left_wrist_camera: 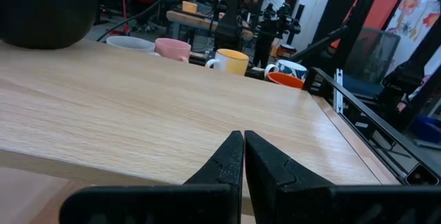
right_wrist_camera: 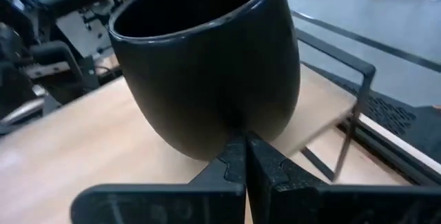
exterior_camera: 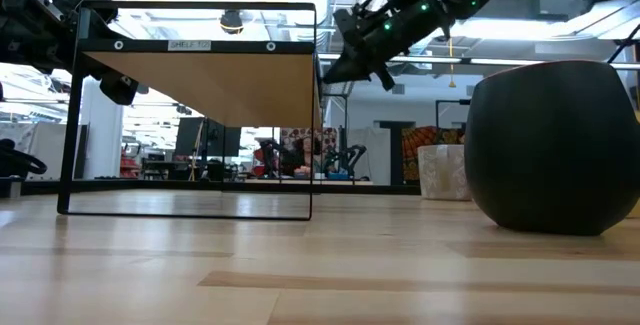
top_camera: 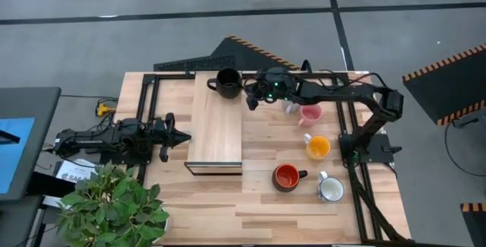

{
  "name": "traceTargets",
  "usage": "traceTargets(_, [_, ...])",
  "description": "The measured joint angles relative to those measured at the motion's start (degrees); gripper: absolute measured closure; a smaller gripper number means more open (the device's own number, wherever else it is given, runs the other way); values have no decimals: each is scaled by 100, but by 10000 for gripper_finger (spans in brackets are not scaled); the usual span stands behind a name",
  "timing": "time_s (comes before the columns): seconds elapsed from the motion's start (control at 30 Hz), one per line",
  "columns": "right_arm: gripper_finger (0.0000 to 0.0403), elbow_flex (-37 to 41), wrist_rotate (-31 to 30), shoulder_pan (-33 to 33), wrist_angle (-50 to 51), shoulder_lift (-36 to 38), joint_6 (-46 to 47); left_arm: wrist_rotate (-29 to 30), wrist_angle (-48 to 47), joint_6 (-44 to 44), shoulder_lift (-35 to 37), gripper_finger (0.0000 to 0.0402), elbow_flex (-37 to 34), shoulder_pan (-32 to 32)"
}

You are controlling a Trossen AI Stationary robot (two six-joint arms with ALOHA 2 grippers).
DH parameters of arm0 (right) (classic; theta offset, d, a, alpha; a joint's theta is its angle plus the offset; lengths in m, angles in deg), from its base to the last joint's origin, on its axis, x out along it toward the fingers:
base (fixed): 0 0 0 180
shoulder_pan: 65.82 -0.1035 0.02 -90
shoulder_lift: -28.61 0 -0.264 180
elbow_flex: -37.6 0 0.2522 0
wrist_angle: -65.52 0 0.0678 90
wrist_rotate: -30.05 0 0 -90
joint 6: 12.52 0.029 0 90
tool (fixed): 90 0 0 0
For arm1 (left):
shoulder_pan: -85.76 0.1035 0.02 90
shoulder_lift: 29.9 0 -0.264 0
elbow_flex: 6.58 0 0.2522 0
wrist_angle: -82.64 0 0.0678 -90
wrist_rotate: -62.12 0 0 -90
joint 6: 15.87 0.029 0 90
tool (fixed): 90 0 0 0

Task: Place coffee mugs
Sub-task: Put the black mug on the shelf

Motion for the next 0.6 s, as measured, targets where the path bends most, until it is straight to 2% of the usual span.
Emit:
traceTargets(0.2, [386,-98,2,-13,-233,-247,-107,3,0,2,0,401,0,1])
traceTargets(0.6, [386,-1437,42,-262,-275,-1296,-144,6,0,2,0,401,-2,0])
